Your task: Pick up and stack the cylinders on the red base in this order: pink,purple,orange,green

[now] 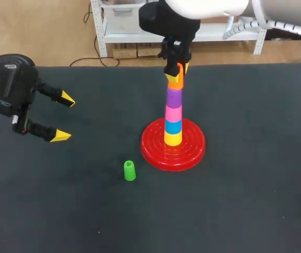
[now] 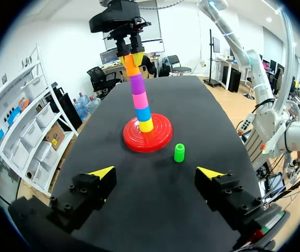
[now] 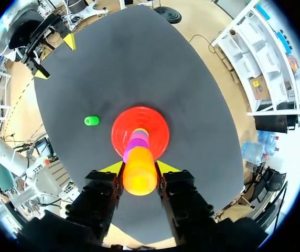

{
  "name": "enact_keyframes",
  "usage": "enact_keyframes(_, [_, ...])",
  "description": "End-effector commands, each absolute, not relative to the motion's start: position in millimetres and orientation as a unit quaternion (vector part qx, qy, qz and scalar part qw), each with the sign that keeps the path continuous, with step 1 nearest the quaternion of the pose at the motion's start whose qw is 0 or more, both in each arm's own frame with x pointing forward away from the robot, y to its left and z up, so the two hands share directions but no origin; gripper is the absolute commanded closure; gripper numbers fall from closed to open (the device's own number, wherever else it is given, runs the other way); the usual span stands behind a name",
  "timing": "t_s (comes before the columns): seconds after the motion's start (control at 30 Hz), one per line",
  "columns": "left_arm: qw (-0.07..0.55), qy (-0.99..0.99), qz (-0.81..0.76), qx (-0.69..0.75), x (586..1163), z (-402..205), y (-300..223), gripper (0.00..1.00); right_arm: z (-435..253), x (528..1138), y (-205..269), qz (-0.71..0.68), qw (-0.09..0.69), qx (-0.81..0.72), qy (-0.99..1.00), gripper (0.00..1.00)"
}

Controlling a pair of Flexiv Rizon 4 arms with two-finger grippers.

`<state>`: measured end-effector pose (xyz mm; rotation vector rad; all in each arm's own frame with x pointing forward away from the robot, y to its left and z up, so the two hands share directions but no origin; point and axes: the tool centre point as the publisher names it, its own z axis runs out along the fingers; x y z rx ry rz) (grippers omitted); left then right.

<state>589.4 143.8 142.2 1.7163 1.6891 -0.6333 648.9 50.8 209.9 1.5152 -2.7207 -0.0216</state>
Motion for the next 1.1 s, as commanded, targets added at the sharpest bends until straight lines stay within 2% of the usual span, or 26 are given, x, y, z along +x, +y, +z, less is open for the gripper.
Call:
enact_keyframes(0.03, [0.321, 0.642, -0.241, 0.653, 590.6, 140.9, 144.1, 0.00, 207.0, 647.3, 51.0, -0.007, 0.011, 0.487, -0.874, 1.00])
enact_keyframes(1.1, [0.321, 0.642, -0.241, 0.653, 590.6, 140.9, 144.1, 0.00, 208.1, 650.0, 49.4, -0.007, 0.017, 0.484, -0.875, 1.00])
